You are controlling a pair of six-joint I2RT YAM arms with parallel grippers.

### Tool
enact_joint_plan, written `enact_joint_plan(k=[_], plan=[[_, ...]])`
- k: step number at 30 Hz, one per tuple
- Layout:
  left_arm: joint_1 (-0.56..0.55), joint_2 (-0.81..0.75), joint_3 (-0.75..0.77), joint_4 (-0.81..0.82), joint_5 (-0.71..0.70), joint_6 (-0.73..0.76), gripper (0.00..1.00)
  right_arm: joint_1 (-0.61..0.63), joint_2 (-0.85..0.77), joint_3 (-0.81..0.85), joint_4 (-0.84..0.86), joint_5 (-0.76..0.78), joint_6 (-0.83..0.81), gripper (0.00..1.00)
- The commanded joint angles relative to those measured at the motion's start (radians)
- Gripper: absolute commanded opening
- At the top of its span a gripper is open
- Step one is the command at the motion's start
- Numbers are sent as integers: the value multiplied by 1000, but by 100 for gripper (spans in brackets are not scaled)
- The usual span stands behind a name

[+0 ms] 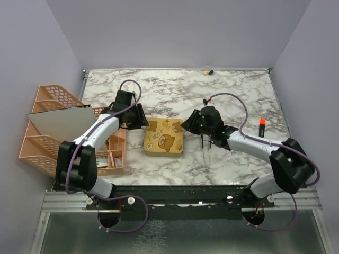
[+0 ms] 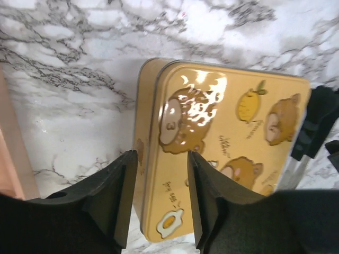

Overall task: Pack the chocolate
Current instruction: Close the box lid on the packing box.

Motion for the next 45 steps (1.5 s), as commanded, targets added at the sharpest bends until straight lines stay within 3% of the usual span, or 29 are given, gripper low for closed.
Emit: enact_joint_plan(k=[1, 7, 17, 33, 37, 45], plan=[[-6, -120, 81, -43, -18, 18, 51, -4, -57, 45, -74, -84, -64, 33], [-55, -152, -16, -16, 105, -43, 48, -2, -53, -84, 7, -140, -3, 34], [-69, -164, -203, 41, 36, -108, 44, -3, 12, -195, 93, -194, 20, 29], [-48, -252, -272, 77, -46, -165, 45, 43, 56, -264, 159, -193, 52, 26], [-46, -292, -209, 75, -38, -133, 47, 43, -13, -227, 66, -133, 36, 27], [-48, -434, 23, 39, -91, 2, 61, 42, -297, 65, -359, 28, -204, 52]])
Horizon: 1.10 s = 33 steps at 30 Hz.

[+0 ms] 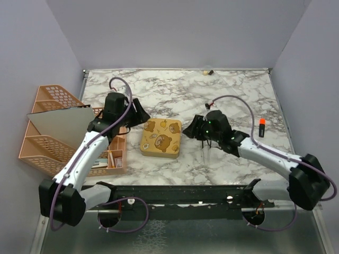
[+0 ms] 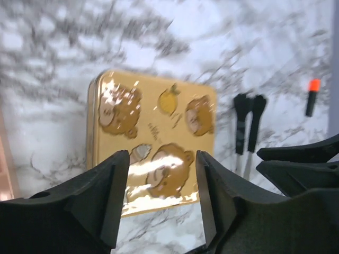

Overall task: Pack the chocolate
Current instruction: Close the box lid on the packing box, then reset both arms

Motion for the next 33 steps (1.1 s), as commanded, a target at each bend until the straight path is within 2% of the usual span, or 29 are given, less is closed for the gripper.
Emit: enact_joint_plan(k=[1, 3, 4, 5, 6, 14, 23, 33], plan=[[3, -124, 146, -9, -68, 90, 63, 7, -144, 207, -298, 119, -169, 57], [2, -163, 179, -12, -79, 102, 70, 7, -185, 280, -385, 159, -200, 68], [2, -182, 192, -12, -81, 109, 75, 8, -209, 309, -417, 175, -219, 83], [2, -201, 202, -12, -80, 118, 90, 7, -233, 334, -436, 194, -229, 98], [2, -222, 208, -11, -79, 126, 98, 7, -258, 358, -464, 210, -242, 100], [-2, -347, 177, 17, -50, 185, 99, 7, -384, 499, -603, 325, -310, 100], [-28, -449, 9, 122, -76, 174, 99, 7, -534, 357, -537, 298, -267, 100], [-54, -481, -15, 124, -139, 190, 99, 7, -563, 367, -561, 335, -252, 100]])
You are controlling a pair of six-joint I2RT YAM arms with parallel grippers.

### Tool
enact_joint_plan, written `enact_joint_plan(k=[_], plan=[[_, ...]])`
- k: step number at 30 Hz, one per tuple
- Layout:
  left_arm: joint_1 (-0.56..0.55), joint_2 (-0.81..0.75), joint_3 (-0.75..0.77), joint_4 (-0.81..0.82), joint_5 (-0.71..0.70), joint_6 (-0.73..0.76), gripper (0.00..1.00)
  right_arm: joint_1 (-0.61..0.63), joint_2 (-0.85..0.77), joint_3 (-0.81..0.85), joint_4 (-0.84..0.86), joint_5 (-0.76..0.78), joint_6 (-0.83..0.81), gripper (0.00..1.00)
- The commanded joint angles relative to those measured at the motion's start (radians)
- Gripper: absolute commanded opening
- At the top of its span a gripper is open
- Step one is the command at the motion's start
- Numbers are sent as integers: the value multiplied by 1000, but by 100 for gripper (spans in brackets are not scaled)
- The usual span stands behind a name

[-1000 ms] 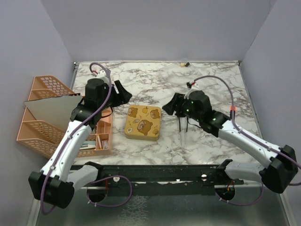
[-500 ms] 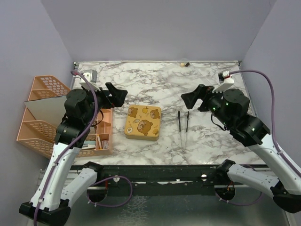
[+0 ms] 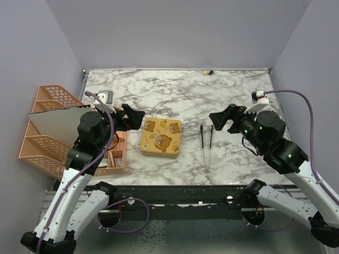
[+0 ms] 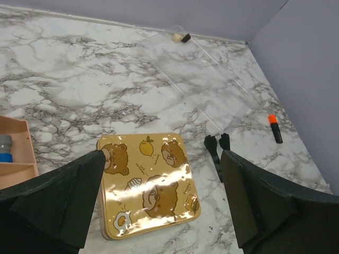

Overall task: Pack the chocolate
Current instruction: Reset both arms

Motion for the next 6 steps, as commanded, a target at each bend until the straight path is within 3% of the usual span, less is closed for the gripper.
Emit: enact_joint_plan(k=[1, 6], plan=[[-8, -11, 4, 32, -40, 20, 99, 5, -19, 11, -29, 43, 15, 100], [-9, -21, 2, 32, -43, 17, 99, 5, -24, 3, -16, 42, 10, 100]])
